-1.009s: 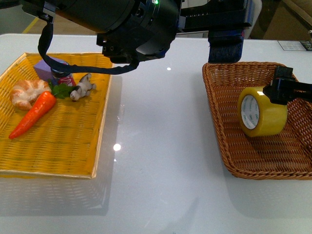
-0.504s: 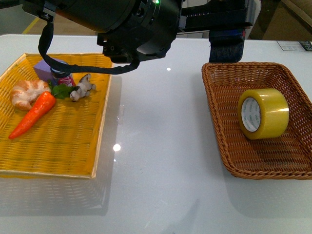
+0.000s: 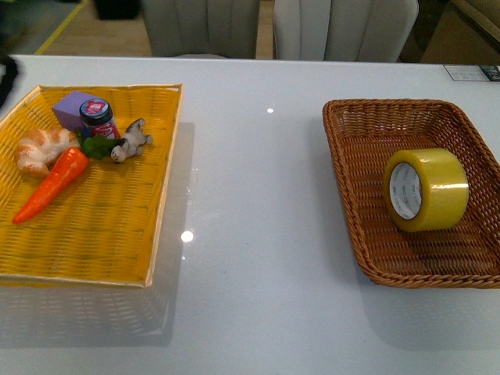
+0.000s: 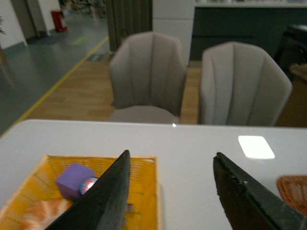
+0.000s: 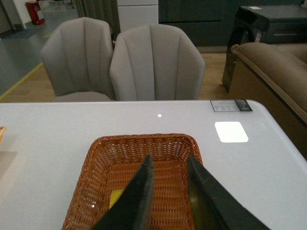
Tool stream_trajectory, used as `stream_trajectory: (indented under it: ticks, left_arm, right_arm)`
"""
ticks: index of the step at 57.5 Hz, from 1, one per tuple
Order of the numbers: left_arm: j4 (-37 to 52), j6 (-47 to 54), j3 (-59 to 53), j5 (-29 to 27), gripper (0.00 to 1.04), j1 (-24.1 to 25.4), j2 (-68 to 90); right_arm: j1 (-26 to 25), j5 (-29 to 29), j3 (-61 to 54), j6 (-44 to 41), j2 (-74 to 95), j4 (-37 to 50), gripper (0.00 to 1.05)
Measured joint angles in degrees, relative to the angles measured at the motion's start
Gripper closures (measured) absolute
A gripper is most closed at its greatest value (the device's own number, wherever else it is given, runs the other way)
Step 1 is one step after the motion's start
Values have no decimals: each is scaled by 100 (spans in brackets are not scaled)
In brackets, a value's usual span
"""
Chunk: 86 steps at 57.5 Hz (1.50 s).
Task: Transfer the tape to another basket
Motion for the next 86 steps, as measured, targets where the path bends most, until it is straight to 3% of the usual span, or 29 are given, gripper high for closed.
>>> stream_trajectory:
  ticks: [6,16,34,56,60,63,86]
  left_arm:
    - [549,125,-863,348,73,411,-566]
    - [468,175,-1836,892,103,922,-1325]
    - [-315,205,-2780,1655,103,1720,-3071]
    - [-1716,208,-3230,2164,103,2247,-4944]
    - [-2013,212,-3272,2625,103,2568,-5283]
    - [-2243,216,-3314,2664,103,2723,-5554]
    - [-3628,219,-3322,2706,103,2776,-7077]
  right_arm:
    - [181,162,-238,-46,-468,-199,103]
    - [450,358,-579,-39,-1250,-651,103]
    - [455,391,-986,-39,-2837,-1834,103]
    - [455,393,-1027,-42,-4454,-3252,103]
    - [455,393,-1027,-42,-4712,-3488,103]
    - [455,398,-1027,-42,-4916,-3679,103]
    - [455,393,-1029,-42,-6015,-4734,103]
